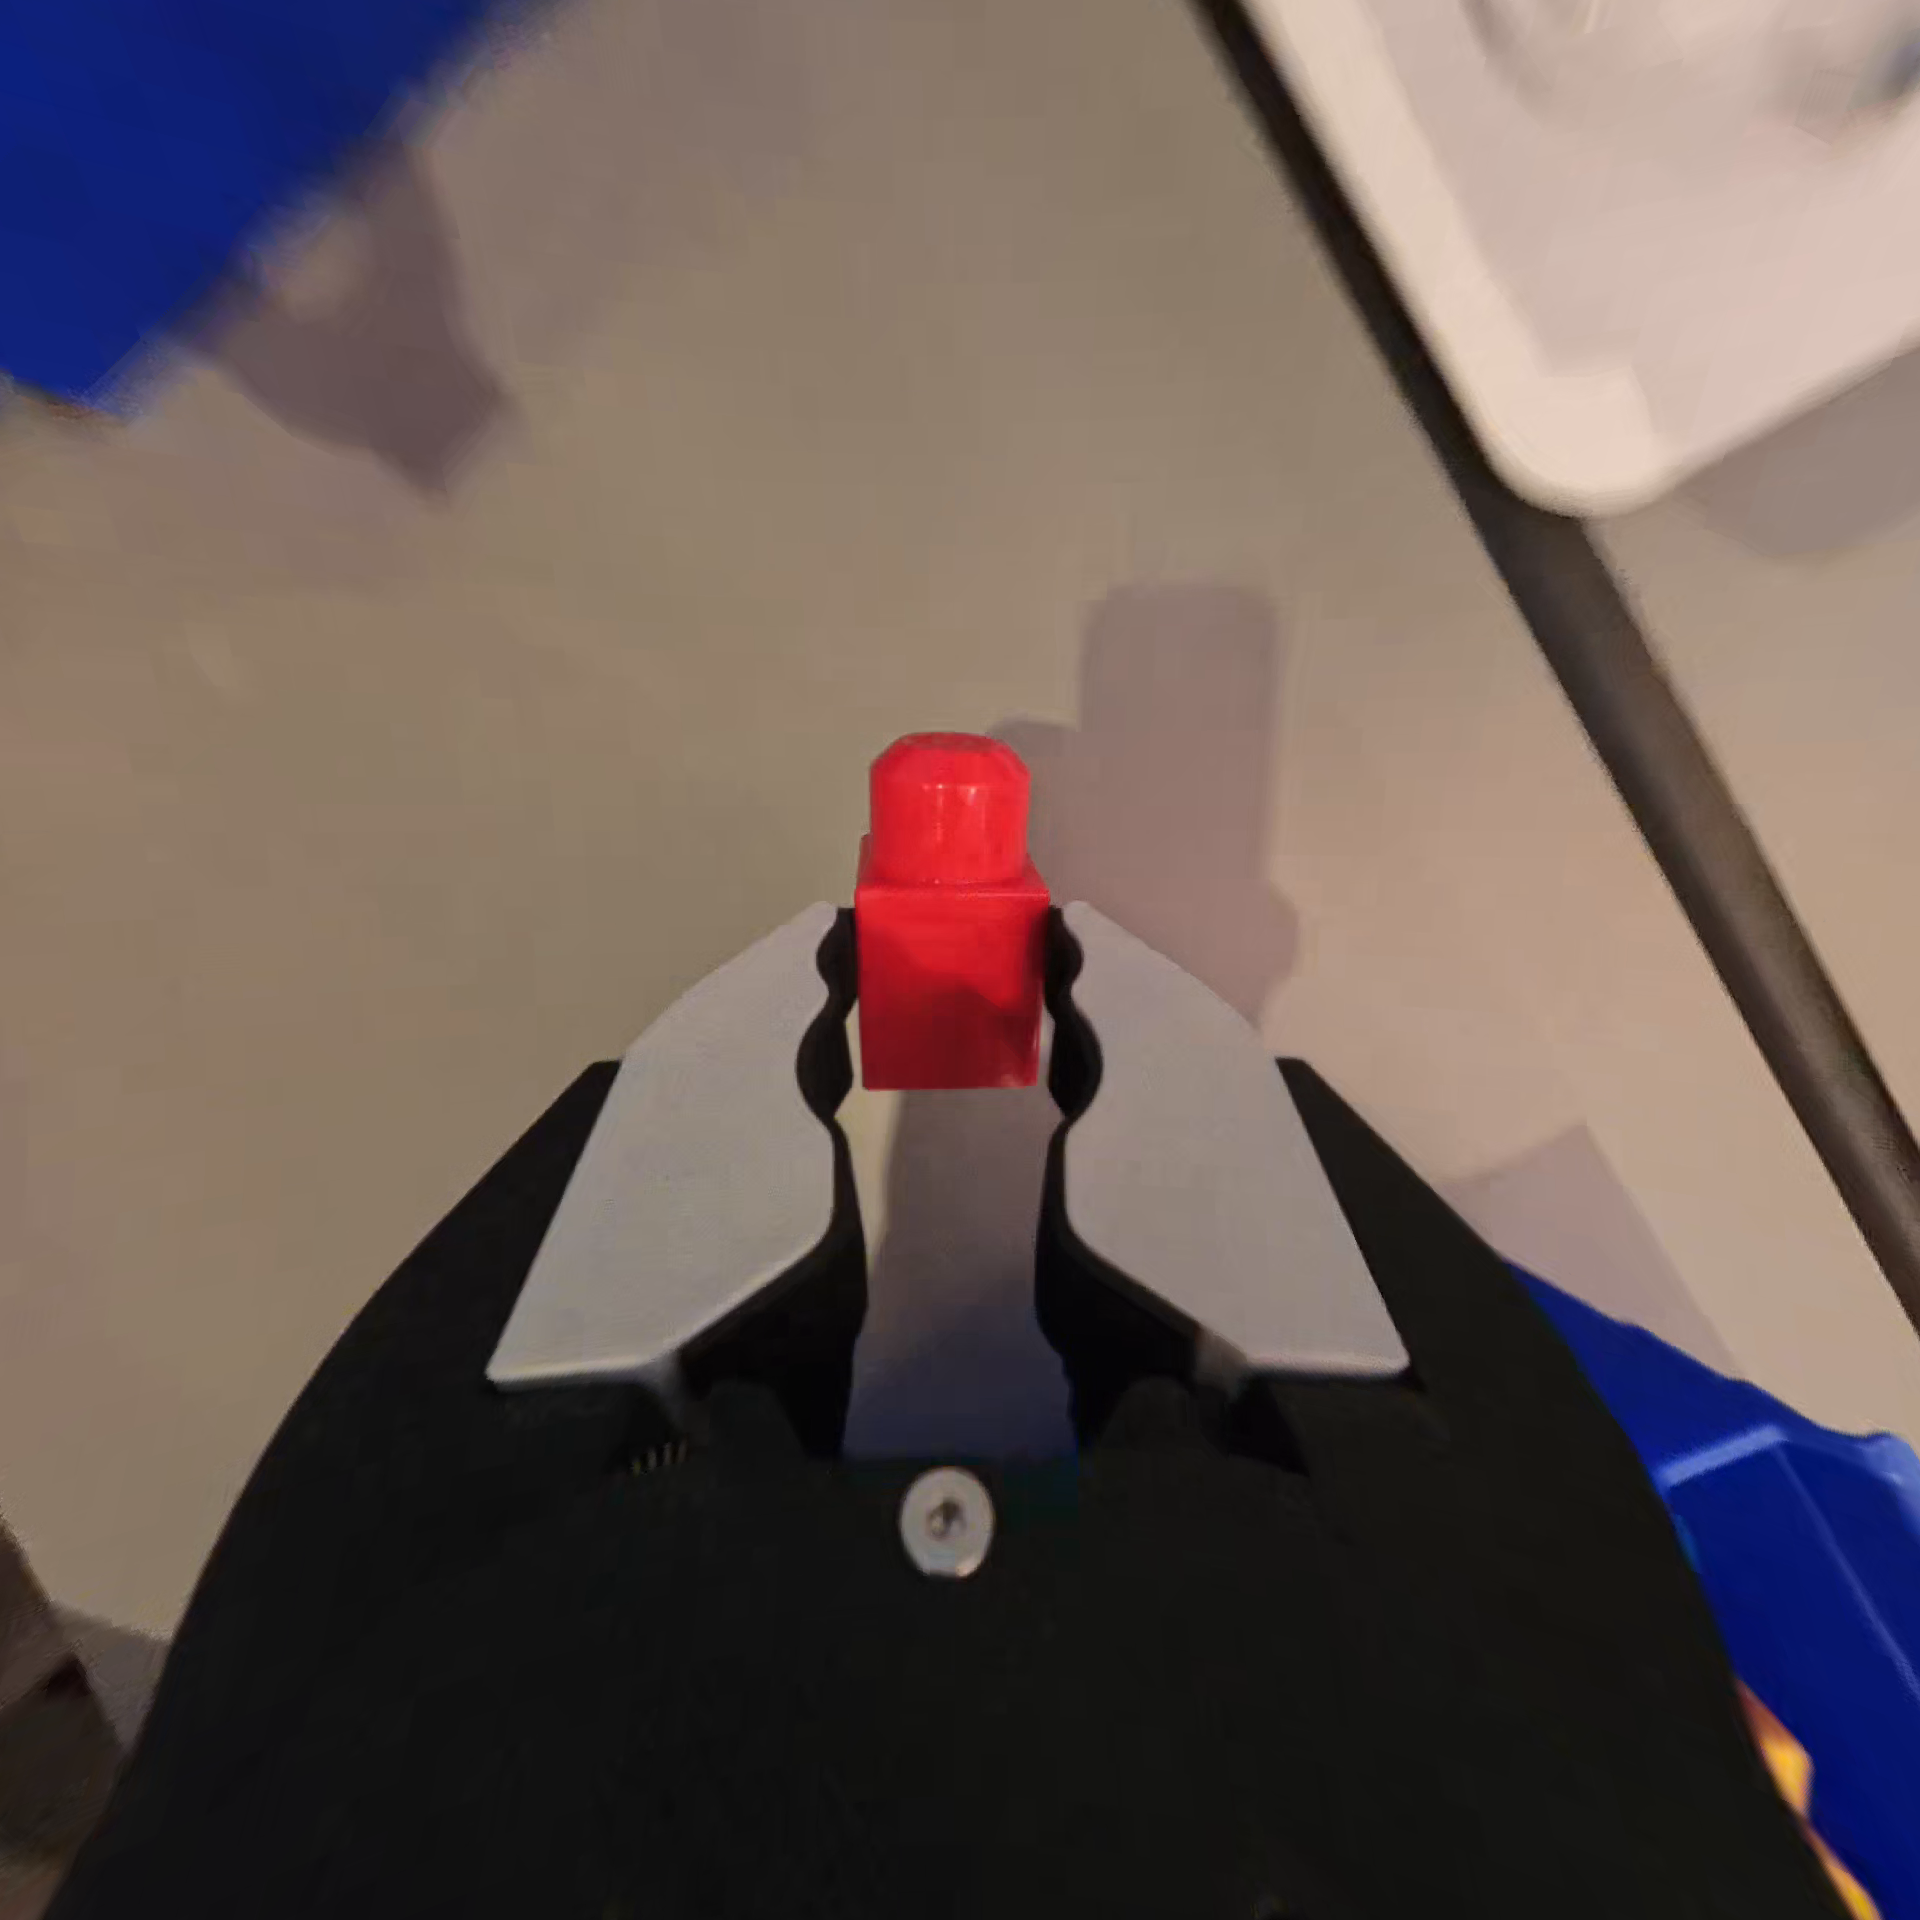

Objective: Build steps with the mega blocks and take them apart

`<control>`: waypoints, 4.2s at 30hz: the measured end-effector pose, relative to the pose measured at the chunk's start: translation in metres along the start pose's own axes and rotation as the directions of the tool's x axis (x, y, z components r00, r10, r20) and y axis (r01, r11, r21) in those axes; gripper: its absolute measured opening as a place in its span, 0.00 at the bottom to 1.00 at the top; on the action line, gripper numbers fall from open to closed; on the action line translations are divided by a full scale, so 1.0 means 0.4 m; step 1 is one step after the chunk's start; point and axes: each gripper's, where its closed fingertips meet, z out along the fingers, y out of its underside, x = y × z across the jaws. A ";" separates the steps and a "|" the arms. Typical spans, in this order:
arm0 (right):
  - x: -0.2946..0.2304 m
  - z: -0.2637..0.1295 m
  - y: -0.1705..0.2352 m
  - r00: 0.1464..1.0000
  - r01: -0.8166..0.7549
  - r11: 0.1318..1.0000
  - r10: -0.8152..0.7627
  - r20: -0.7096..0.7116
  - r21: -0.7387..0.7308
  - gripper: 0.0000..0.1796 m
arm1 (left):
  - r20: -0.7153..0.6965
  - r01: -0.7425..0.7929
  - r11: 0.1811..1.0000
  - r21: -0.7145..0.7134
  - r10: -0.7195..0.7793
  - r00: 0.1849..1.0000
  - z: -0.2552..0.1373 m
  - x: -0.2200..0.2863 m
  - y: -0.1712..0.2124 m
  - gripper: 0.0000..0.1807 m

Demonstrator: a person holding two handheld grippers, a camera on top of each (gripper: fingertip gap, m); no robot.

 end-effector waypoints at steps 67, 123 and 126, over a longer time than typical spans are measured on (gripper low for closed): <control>-0.307 -0.357 -0.183 0.890 -0.279 0.593 -0.137 0.436 0.755 0.20 | -0.237 0.410 0.905 0.116 -0.376 0.896 0.251 0.032 0.073 0.20; -0.324 -0.297 -0.036 0.935 0.038 0.893 -0.190 0.300 0.449 0.19 | -0.258 0.258 0.941 -0.220 -0.311 0.915 0.285 0.099 0.194 0.20; -0.326 -0.302 -0.037 0.906 -0.065 0.900 -0.128 0.404 0.431 0.19 | -0.360 0.387 0.901 -0.197 -0.434 0.826 0.278 0.123 0.161 0.26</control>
